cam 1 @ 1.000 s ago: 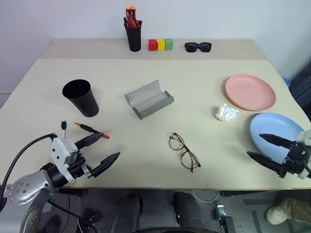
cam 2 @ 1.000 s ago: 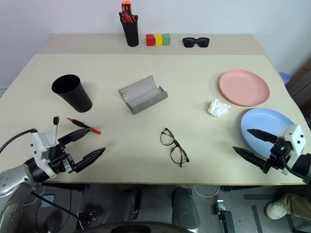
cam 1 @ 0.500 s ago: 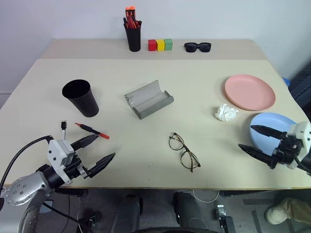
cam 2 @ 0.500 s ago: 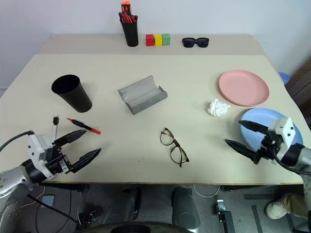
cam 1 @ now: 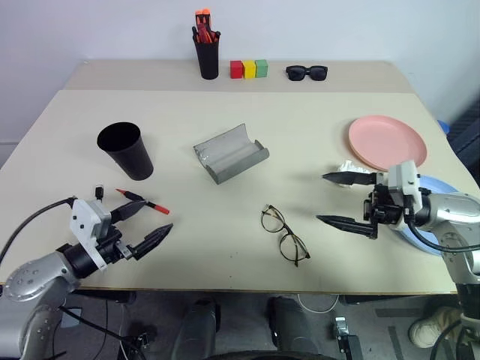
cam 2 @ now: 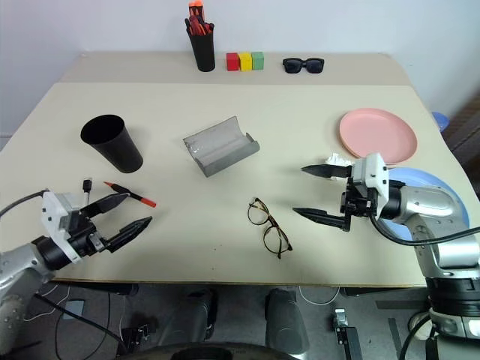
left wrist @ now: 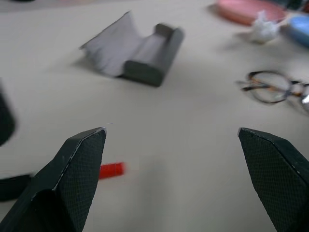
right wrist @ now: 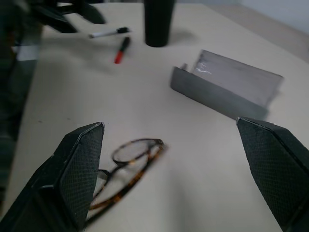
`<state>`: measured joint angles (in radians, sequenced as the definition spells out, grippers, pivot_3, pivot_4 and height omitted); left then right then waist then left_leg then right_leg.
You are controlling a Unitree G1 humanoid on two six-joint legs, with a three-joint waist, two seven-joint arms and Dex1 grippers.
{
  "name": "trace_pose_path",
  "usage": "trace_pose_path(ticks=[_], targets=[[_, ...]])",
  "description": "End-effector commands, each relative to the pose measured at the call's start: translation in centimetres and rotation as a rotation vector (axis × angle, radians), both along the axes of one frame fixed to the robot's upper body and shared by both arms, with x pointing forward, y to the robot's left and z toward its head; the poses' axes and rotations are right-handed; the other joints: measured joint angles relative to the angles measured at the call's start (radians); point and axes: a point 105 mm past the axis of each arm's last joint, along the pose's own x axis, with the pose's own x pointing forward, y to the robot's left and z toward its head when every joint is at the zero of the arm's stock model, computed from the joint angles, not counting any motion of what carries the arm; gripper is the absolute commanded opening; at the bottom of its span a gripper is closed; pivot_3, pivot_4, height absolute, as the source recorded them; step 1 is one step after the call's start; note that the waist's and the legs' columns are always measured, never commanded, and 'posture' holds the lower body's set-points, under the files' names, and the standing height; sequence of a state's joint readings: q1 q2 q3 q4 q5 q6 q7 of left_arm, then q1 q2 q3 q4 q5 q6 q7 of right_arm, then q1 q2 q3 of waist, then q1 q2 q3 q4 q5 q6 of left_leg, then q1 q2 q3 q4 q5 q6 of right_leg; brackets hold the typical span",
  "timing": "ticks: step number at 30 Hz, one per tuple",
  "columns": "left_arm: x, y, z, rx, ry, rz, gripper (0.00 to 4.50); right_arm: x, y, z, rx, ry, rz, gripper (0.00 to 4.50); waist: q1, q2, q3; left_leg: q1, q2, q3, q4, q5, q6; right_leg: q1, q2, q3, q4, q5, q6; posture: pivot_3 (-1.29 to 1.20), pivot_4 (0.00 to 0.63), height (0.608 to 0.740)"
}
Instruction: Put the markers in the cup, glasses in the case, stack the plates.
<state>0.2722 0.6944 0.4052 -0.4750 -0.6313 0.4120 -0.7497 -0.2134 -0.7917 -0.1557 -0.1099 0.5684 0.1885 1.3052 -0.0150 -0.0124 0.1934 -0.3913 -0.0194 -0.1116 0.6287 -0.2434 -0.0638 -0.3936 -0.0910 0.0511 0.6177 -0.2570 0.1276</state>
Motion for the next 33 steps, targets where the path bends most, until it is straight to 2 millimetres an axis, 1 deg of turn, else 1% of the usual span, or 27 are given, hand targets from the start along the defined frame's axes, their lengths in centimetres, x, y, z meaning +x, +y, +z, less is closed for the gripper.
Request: trace_pose_path(ticks=[1,4,7,11,16,17,25,29,33], targets=[[0.7,2.0,1.4,0.123,-0.015,0.084,4.5,0.3,0.5,-0.1,0.015,-0.022,0.059,4.48,-0.001,0.0,0.0,0.0,0.0,0.0,0.0,0.0,0.0,0.0,0.0,0.0,0.0,0.0,0.0,0.0,0.15,0.74],[1.4,3.3,1.7,0.25,0.001,0.086,4.5,0.9,0.9,-0.7,0.027,-0.023,0.094,4.48,-0.003,0.0,0.0,0.0,0.0,0.0,0.0,0.0,0.0,0.0,0.0,0.0,0.001,0.0,0.0,0.0,0.15,0.74],[2.0,3.8,1.4,0.414,0.046,0.0,4.5,1.4,1.6,-1.1,0.03,-0.028,0.135,4.48,-0.005,0.001,0.001,0.0,0.0,0.0,0.0,0.0,0.0,-0.001,0.001,0.0,0.002,0.0,0.0,0.0,0.15,0.74],[3.1,4.6,1.6,0.558,0.097,-0.123,4.5,2.0,2.7,-1.2,0.04,-0.041,0.175,4.48,-0.005,0.001,0.001,0.0,0.0,0.0,-0.001,0.0,0.0,-0.002,0.001,0.0,0.002,0.0,0.0,0.0,0.15,0.74],[3.9,5.5,1.8,0.732,0.2,-0.289,4.5,2.2,3.7,-1.1,0.047,-0.046,0.207,4.48,-0.006,0.002,0.002,-0.001,0.001,0.0,-0.002,0.0,0.0,-0.004,0.002,0.0,0.004,0.0,0.0,0.0,0.15,0.74],[4.3,5.7,2.0,0.768,0.21,-0.318,4.5,2.2,4.0,-1.0,0.05,-0.046,0.215,4.48,-0.005,0.002,0.002,-0.001,0.001,0.0,-0.002,0.0,0.0,-0.005,0.002,0.0,0.005,0.0,0.001,0.0,0.15,0.74],[7.2,6.9,3.0,0.951,0.289,-0.51,4.5,1.9,5.9,-0.2,0.065,-0.056,0.25,4.48,-0.006,0.002,0.002,-0.002,0.001,0.0,-0.002,0.001,0.0,-0.01,0.004,0.001,0.014,0.001,0.005,0.0,0.15,0.74],[8.8,7.1,3.2,1.018,0.331,-0.579,4.5,1.7,6.3,0.0,0.071,-0.06,0.249,4.48,-0.005,0.002,0.002,-0.002,0.001,0.0,-0.001,0.001,0.0,-0.01,0.004,0.001,0.015,0.001,0.005,0.0,0.15,0.74],[10.3,6.6,2.9,1.078,0.358,-0.638,4.5,1.5,6.3,0.2,0.073,-0.068,0.236,4.48,-0.005,0.001,0.002,-0.003,0.001,0.0,0.0,0.001,0.0,-0.01,0.004,0.001,0.015,0.001,0.006,0.0,0.15,0.74]])
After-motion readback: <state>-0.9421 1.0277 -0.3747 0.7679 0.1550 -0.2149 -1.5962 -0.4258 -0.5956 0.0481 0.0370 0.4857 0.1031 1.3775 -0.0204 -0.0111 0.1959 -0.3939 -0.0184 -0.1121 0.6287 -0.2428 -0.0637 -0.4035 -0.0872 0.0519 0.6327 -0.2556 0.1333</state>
